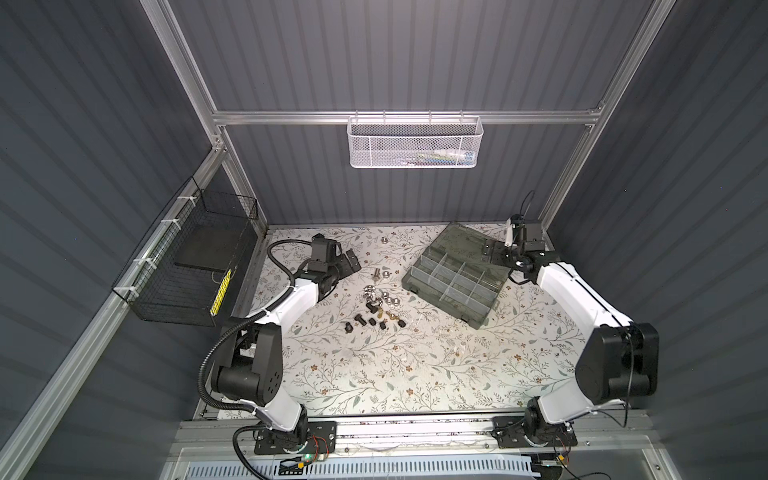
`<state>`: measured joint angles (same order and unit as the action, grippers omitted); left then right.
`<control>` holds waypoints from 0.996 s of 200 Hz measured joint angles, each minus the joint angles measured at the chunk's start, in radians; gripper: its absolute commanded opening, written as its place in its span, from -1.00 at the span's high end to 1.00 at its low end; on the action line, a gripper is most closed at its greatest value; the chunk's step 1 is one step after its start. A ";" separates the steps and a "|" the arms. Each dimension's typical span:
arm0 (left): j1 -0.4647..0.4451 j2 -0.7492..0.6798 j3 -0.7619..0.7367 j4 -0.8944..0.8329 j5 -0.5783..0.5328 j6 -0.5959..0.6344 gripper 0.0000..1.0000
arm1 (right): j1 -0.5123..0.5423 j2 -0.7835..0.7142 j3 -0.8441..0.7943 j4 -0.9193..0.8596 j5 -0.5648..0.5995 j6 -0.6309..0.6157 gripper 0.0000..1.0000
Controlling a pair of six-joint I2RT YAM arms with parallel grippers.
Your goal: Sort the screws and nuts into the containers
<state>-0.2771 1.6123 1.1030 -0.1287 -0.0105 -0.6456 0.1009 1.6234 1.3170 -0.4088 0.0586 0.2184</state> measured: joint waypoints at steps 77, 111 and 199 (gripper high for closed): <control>-0.074 0.071 0.178 -0.118 0.130 -0.135 -0.99 | 0.003 0.332 0.196 -0.206 -0.014 -0.096 -0.79; -0.074 0.085 0.259 -0.174 0.150 -0.117 -0.99 | 0.014 0.381 0.235 -0.208 -0.023 -0.095 -0.72; -0.074 0.085 0.272 -0.271 0.153 -0.107 -0.99 | 0.068 0.595 0.449 -0.298 0.052 -0.127 -0.39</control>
<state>-0.3508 1.6978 1.3754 -0.3996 0.1425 -0.7525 0.1688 2.2181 1.7660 -0.7063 0.1104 0.0910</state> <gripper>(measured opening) 0.997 0.725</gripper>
